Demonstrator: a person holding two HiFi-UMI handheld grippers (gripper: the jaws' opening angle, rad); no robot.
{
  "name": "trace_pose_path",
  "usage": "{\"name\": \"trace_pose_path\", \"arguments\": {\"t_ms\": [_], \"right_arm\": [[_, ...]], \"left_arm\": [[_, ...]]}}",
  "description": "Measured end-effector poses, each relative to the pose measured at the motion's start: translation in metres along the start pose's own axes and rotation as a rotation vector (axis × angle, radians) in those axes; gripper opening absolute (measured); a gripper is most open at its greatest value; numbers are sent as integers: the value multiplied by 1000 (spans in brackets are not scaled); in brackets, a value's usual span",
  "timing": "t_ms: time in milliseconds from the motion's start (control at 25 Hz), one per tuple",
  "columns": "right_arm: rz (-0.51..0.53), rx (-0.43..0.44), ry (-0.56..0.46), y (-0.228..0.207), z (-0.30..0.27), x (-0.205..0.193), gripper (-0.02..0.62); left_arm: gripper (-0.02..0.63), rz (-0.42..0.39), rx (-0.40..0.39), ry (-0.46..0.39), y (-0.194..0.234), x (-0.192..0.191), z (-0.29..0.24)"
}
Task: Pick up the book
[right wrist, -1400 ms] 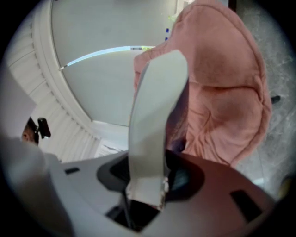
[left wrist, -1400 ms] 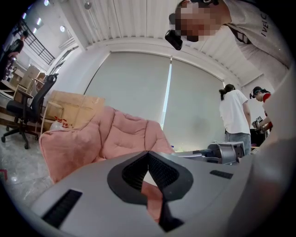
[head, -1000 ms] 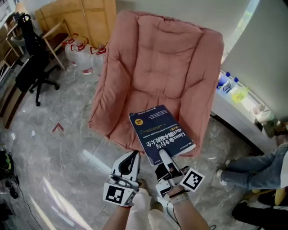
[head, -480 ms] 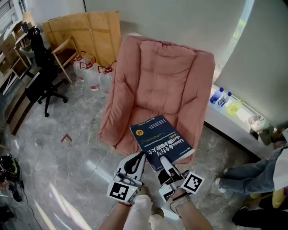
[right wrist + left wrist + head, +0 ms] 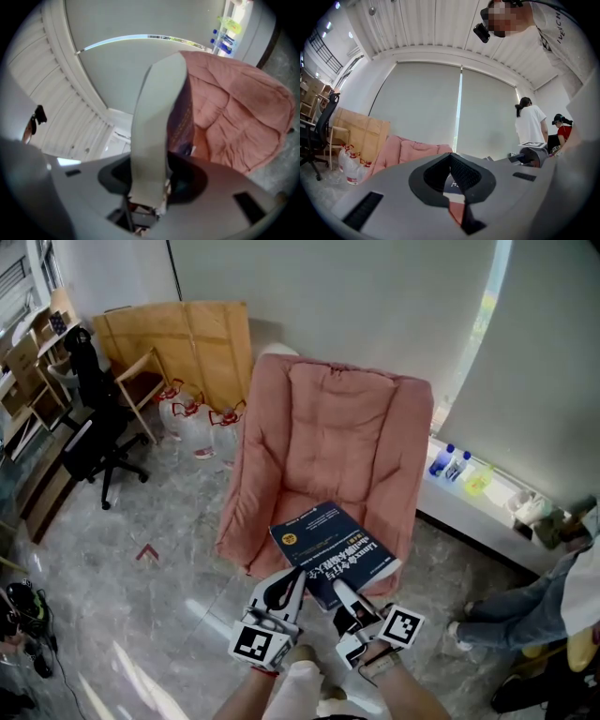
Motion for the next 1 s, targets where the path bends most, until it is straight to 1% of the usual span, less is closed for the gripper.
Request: {"name": "trace_pose_path", "arguments": {"t_ms": [240, 400, 640, 880, 1000], "right_arm": [[-2, -13, 0, 12, 6, 9, 184], [8, -22, -6, 19, 10, 19, 184], [59, 0, -8, 35, 5, 33, 185], [59, 37, -16, 48, 0, 43, 186], [63, 36, -16, 53, -3, 46, 186]], "left_arm": [[11, 26, 2, -25, -1, 9, 4], [11, 36, -13, -39, -8, 18, 1], [11, 33, -44, -60, -19, 33, -4], [11, 30, -51, -86, -24, 44, -5], [11, 31, -52, -102, -25, 50, -5]]}}
Point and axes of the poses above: the fingertips, and each gripper's own axes: z backward along the fingers, y to its left, x out of its top, the point moved 10 cm from there along z, backward along the fingers, and after that the axes turned 12 degrees about z, right-handed, at the moved point
